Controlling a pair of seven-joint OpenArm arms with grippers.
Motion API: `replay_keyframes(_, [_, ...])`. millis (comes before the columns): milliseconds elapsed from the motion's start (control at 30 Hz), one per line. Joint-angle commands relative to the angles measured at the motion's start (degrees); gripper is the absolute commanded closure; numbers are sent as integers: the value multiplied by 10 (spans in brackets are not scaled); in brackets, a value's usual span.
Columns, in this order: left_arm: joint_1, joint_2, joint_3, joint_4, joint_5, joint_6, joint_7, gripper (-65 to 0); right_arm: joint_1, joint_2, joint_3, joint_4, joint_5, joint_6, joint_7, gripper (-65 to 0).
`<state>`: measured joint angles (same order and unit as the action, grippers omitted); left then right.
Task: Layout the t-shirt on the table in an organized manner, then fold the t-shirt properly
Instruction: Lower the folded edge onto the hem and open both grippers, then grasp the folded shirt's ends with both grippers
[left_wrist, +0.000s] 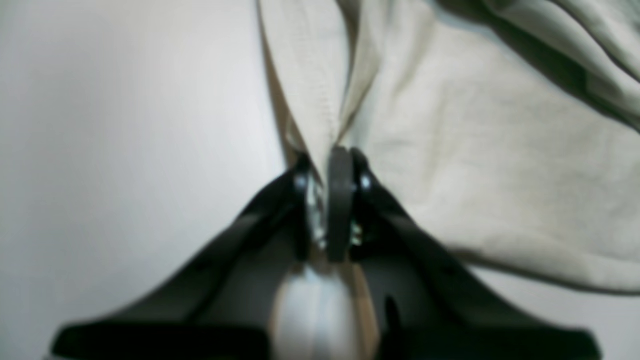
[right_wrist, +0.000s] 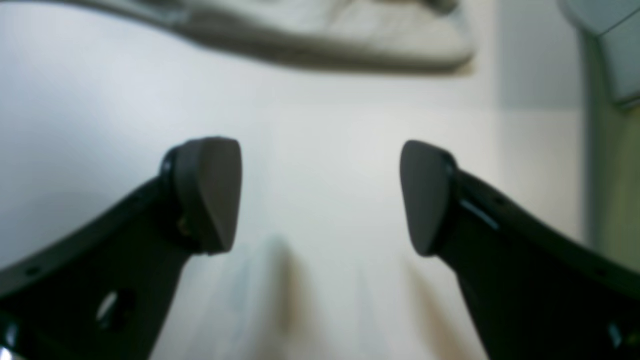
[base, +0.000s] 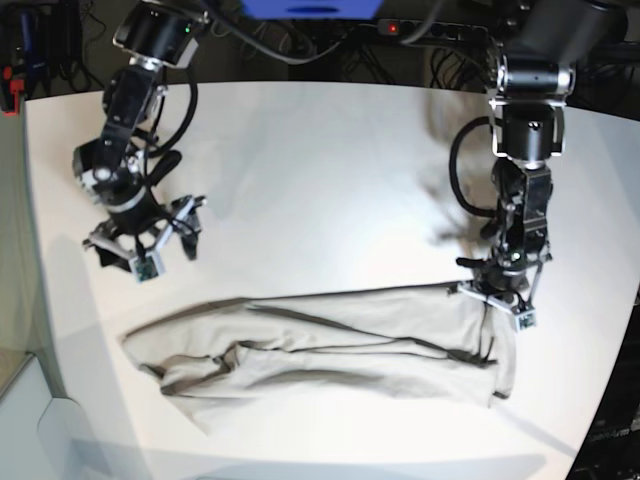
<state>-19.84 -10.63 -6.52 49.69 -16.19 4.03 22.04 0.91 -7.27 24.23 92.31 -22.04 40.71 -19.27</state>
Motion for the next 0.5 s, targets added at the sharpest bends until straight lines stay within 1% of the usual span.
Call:
replay_keyframes(0, [3, -3, 2, 14, -5, -4, 51, -12, 6, 4, -2, 12, 27, -7, 17, -465])
replay_keyframes(33, [7, -3, 2, 30, -5, -5, 66, -16, 3, 4, -2, 12, 37, -7, 17, -465])
replay_keyframes(67, [15, -3, 2, 56, -5, -6, 82, -3, 1, 4, -2, 12, 43, -7, 17, -465])
replay_keyframes(133, [35, -3, 1, 114, -6, -3, 110, -1, 0, 4, -2, 11, 43, -7, 17, -465])
replay_keyframes(200, [56, -2, 0, 196, -6, -2, 155, -2, 0, 4, -2, 11, 43, -7, 17, -465])
replay_keyframes(267, [84, 0, -1, 291, -6, -2, 218, -2, 1, 4, -2, 10, 43, -7, 17, -465])
replay_keyframes(367, [123, 9, -33, 432, -7, -6, 311, -2, 5, 4, -4, 10, 44, -7, 17, -465])
replay_keyframes(467, [157, 29, -83, 557, -12, -7, 372, -2, 5, 4, -3, 10, 44, -7, 17, -465])
